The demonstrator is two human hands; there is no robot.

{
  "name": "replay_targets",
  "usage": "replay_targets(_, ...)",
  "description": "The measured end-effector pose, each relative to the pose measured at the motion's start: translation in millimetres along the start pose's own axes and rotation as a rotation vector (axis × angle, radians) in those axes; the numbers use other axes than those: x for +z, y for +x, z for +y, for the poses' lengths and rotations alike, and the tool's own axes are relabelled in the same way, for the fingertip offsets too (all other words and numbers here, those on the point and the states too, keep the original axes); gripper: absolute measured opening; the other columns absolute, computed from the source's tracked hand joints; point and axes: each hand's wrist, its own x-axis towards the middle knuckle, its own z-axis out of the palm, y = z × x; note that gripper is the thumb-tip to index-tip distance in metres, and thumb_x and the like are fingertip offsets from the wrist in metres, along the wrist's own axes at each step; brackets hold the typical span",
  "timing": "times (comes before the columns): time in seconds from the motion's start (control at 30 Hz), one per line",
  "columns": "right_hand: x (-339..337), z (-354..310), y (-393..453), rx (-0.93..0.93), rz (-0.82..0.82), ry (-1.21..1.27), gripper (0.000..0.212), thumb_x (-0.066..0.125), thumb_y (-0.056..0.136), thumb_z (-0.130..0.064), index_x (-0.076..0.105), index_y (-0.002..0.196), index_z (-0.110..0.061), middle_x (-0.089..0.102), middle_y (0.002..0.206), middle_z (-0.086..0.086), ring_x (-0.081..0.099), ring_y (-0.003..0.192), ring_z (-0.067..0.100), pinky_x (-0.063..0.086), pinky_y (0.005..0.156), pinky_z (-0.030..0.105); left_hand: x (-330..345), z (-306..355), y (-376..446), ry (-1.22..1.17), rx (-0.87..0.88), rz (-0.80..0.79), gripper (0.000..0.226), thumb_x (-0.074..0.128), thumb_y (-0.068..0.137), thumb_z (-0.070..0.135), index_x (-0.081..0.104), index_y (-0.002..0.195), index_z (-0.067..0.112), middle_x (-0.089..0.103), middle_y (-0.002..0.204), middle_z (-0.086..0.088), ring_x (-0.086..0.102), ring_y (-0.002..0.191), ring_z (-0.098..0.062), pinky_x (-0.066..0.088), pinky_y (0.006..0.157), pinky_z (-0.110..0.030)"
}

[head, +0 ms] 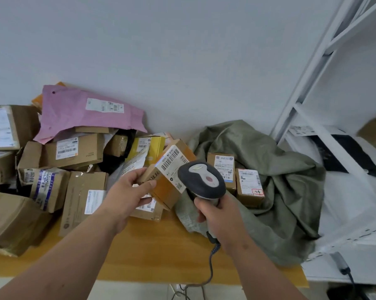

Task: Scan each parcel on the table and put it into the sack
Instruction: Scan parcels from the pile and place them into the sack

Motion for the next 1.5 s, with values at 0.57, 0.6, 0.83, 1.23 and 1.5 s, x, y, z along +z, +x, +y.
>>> replay_targets(0.57, -31, -1, -4, -0.093, -0.096, -0.086, 0.022, 0.060, 0.090, -0.002, 0.050, 0.071, -0.008, 0.044, 0.055, 0.003, 0.040, 0.053, 0.013, 0.035, 0.048, 0.017, 27, -6, -2, 0.070, 0.013, 0.144, 0.036, 0.069, 0.092, 0.021, 0.059, 0.126, 0.022, 0.067, 0.113, 0.001, 0.065, 0.103, -0.020, 0.056, 0.089, -0.041)
replay_targets(0.6, -32, 0, -4, -0.092, -0.095, -0.084, 0.018, 0.061, 0.090, -0.002, 0.052, 0.074, -0.005, 0.044, 0.055, 0.004, 0.040, 0.054, 0.013, 0.035, 0.048, 0.018, 28, -7, -2, 0.068, 0.012, 0.147, 0.036, 0.068, 0.092, 0.020, 0.059, 0.127, 0.021, 0.067, 0.113, 0.000, 0.065, 0.103, -0.020, 0.056, 0.089, -0.041)
replay_targets(0.83, -30, 3, -1, -0.086, -0.076, -0.119, 0.011, 0.061, 0.090, -0.005, 0.054, 0.085, 0.001, 0.045, 0.058, 0.005, 0.042, 0.058, 0.016, 0.037, 0.053, 0.024, 26, -12, 6, 0.077, -0.003, 0.131, 0.038, 0.069, 0.092, 0.021, 0.058, 0.128, 0.021, 0.067, 0.115, 0.000, 0.065, 0.104, -0.021, 0.056, 0.089, -0.041)
replay_targets(1.23, -13, -6, 12, 0.041, 0.040, -0.065, 0.017, 0.062, 0.091, -0.006, 0.055, 0.075, -0.008, 0.051, 0.056, 0.003, 0.046, 0.050, 0.009, 0.037, 0.045, 0.011, 22, -2, 44, 0.106, -0.028, 0.029, 0.031, 0.068, 0.092, 0.020, 0.061, 0.121, 0.020, 0.071, 0.107, 0.000, 0.067, 0.100, -0.020, 0.056, 0.088, -0.040)
replay_targets(1.5, -8, 5, 31, 0.190, 0.294, -0.001, 0.005, 0.064, 0.090, -0.020, 0.061, 0.087, -0.016, 0.063, 0.068, -0.001, 0.062, 0.057, 0.006, 0.049, 0.055, 0.018, 31, 9, 75, 0.091, -0.062, -0.059, 0.038, 0.066, 0.093, 0.027, 0.055, 0.129, 0.019, 0.070, 0.109, -0.002, 0.071, 0.094, -0.020, 0.060, 0.082, -0.039)
